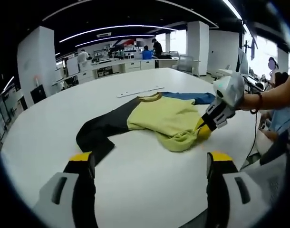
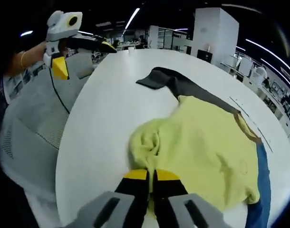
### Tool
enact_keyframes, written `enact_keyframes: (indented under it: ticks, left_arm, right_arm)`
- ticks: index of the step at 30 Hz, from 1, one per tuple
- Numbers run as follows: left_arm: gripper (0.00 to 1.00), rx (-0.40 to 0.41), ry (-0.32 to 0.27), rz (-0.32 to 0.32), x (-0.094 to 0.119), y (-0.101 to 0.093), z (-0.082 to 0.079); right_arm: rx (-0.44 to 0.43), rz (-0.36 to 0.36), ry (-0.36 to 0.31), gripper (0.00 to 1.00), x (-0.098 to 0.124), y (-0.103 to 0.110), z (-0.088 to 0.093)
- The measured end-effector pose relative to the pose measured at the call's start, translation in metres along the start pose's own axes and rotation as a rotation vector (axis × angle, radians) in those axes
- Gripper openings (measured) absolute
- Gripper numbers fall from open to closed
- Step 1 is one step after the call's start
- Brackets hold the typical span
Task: Fold the garment on the visible template until the final outline fits inside the template.
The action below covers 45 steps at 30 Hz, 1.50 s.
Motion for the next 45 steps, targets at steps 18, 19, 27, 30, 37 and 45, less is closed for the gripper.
enact_keyframes:
  ticks: [18,19,27,30,37,45]
  left_arm:
    - [0.89,0.019,-0.006,0.038,-0.006,-0.006,-0.003]
    - [0.89,0.018,-0.005,0.039,-0.006,-0.006,-0.002]
    - [0.88,-0.002,0.008,0.049,-0.011,-0.007,0.000]
    - [0.88,-0.006,0.008,0.051,-0.013,-0.008,-0.001]
    - [0.87,0.010,0.015,0.058,-0.020,-0.012,0.000]
    - [0.85,0.022,0.035,0.068,-0.026,-0.014,0.004]
  right_arm:
    - [-0.200,0.123,-0.273,0.00,0.049,-0.086,-0.075]
    - [-0.213,0.132,-0.278,0.00,0.048,-0.094,-0.077]
    - [-0.310,0.182,-0.277,0.00,0.039,-0.142,-0.083]
    - [-0.332,0.200,-0.273,0.00,0.033,-0.156,-0.081]
    - [-0.367,0.218,-0.206,0.00,0.012,-0.177,-0.063]
    - [-0.400,0.216,-0.120,0.00,-0.006,-0.191,-0.036]
Point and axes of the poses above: the point that each gripper's makers call its tool centre point, and the gripper's own axes: x roughly backward along the fingers, y roughly to its left, z roughly out of its underside, the point moved 3 cm from there along x, roughly backward along the fingers, and after that the axes turned 15 degrees about -z, right-handed, at the moved point
